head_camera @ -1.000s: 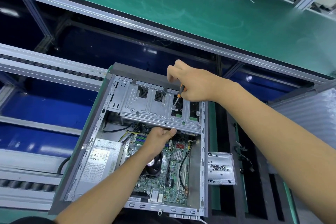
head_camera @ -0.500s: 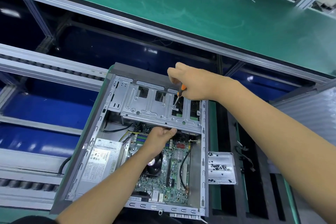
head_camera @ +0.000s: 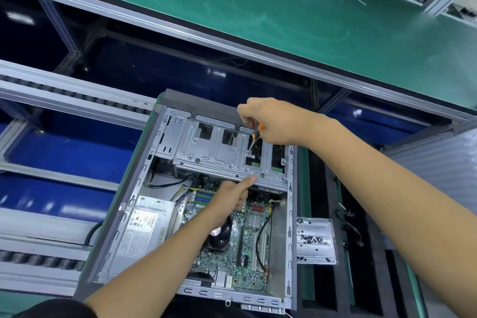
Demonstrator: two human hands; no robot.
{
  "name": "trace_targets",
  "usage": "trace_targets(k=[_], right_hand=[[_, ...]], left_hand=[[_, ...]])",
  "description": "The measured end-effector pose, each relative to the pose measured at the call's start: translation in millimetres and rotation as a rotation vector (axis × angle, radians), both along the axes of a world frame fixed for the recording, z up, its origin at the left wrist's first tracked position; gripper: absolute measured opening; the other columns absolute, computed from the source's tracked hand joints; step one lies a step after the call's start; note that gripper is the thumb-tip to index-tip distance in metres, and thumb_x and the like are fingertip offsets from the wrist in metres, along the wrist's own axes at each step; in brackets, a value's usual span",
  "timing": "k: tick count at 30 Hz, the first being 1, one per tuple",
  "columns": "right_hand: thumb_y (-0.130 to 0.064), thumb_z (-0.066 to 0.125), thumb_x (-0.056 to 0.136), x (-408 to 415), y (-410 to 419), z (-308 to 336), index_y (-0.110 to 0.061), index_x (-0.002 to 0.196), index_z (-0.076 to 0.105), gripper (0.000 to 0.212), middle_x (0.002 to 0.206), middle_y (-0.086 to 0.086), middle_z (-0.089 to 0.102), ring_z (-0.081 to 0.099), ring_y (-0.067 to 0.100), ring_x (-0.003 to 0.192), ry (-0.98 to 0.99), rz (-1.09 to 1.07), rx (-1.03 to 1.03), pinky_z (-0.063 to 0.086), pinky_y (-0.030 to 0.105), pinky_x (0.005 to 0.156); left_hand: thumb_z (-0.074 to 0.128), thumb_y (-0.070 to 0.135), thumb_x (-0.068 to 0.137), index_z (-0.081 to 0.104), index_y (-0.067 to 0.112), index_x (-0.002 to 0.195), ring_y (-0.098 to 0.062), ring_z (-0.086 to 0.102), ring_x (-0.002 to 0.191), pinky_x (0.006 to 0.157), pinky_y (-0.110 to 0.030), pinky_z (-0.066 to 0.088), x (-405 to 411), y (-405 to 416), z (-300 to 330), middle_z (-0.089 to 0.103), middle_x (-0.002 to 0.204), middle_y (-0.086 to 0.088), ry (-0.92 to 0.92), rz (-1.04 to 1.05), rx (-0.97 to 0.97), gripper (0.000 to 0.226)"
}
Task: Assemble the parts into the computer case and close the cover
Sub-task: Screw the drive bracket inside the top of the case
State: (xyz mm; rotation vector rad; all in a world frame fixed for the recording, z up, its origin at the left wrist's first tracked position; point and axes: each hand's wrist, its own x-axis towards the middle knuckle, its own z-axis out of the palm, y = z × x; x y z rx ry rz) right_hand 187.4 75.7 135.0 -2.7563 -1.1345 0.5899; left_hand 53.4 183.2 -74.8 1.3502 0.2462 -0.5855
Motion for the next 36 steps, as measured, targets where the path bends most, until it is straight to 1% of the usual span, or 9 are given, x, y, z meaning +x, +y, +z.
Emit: trace_targets(k=[4,7,10,16,22,26,30,33,36], right_hand=[[0.010,0.053,0.074,-0.2,5.7,0.3,-0.030,0.086,0.046,0.042,0.093,-0.011,0.047,0.056,0.018,0.080,0.017,0.015,0.000,0.038,0.033,0.056],[0.011,0.051,0.075,-1.3,6.9,0.8,-0.030,0.084,0.045,0.042,0.093,-0.010,0.047,0.057,0.019,0.082,0.017,0.011,0.007,0.038,0.032,0.057],[0.011,0.051,0.074,-1.1,4.5,1.3,-0.029,0.081,0.045,0.041,0.092,-0.010,0.048,0.059,0.021,0.082,-0.021,0.015,-0.003,0.036,0.032,0.055],[-0.006,0.063,0.081,0.9,-2.8,6.8,-0.030,0.085,0.051,0.027,0.091,-0.010,0.053,0.058,0.020,0.080,-0.120,0.051,-0.030,0.042,0.033,0.056],[-0.013,0.062,0.088,0.6,-5.7,2.2,-0.028,0.096,0.044,0.025,0.093,-0.006,0.056,0.052,0.012,0.071,-0.211,0.082,-0.029,0.030,0.029,0.051],[0.010,0.050,0.078,-2.7,0.2,6.0,-0.028,0.098,0.045,0.043,0.103,-0.004,0.044,0.047,0.020,0.095,-0.096,0.087,0.053,0.048,0.040,0.060],[-0.004,0.059,0.082,0.3,1.6,4.7,-0.031,0.089,0.038,0.035,0.083,-0.011,0.053,0.054,0.019,0.077,-0.250,0.137,-0.052,0.039,0.033,0.053],[-0.015,0.061,0.091,4.5,-0.6,4.9,-0.029,0.094,0.036,0.029,0.081,-0.006,0.052,0.052,0.019,0.060,-0.280,0.111,-0.112,0.033,0.031,0.048],[-0.006,0.059,0.086,2.5,-2.5,6.2,-0.030,0.094,0.037,0.034,0.093,-0.003,0.041,0.048,0.021,0.059,-0.207,0.138,-0.112,0.030,0.034,0.047]], left_hand=[[0.075,0.073,0.071,0.072,0.012,0.090,-0.015,0.019,0.046,0.045,-0.022,0.024,3.0,-0.7,-1.1,0.026,0.052,0.006,0.036,0.014,-0.063,0.064],[0.077,0.070,0.071,0.080,0.033,0.103,-0.015,0.018,0.047,0.044,-0.021,0.024,2.6,-1.9,-1.1,0.026,0.051,0.006,0.048,0.037,-0.114,0.049],[0.077,0.074,0.064,0.080,0.039,0.096,-0.017,0.018,0.047,0.043,-0.019,0.027,1.3,-4.8,-2.5,0.025,0.051,0.005,0.055,0.060,-0.148,0.048],[0.075,0.074,0.069,0.061,0.011,0.094,-0.020,0.019,0.048,0.047,-0.015,0.036,0.5,-6.0,-12.3,0.023,0.050,0.002,0.063,0.066,-0.127,0.070],[0.074,0.072,0.073,0.036,0.025,0.051,-0.019,0.019,0.047,0.050,-0.014,0.038,-0.3,-4.2,-12.9,0.023,0.049,0.002,0.040,0.054,-0.097,0.064],[0.074,0.072,0.073,0.041,0.020,0.054,-0.019,0.019,0.047,0.050,-0.014,0.038,-0.5,-3.4,-11.6,0.023,0.050,0.002,0.054,0.035,-0.115,0.064],[0.074,0.071,0.074,0.059,0.010,0.097,-0.018,0.019,0.047,0.047,-0.013,0.037,1.2,-3.8,-11.0,0.022,0.050,0.003,0.066,0.039,-0.138,0.067],[0.075,0.072,0.071,0.060,0.011,0.087,-0.018,0.018,0.047,0.047,-0.015,0.034,0.5,-3.6,-9.7,0.022,0.051,0.003,0.061,0.045,-0.144,0.064],[0.075,0.072,0.071,0.056,0.010,0.079,-0.018,0.016,0.048,0.047,-0.014,0.035,-0.2,-2.8,-6.4,0.020,0.051,0.002,0.056,0.043,-0.148,0.065]])
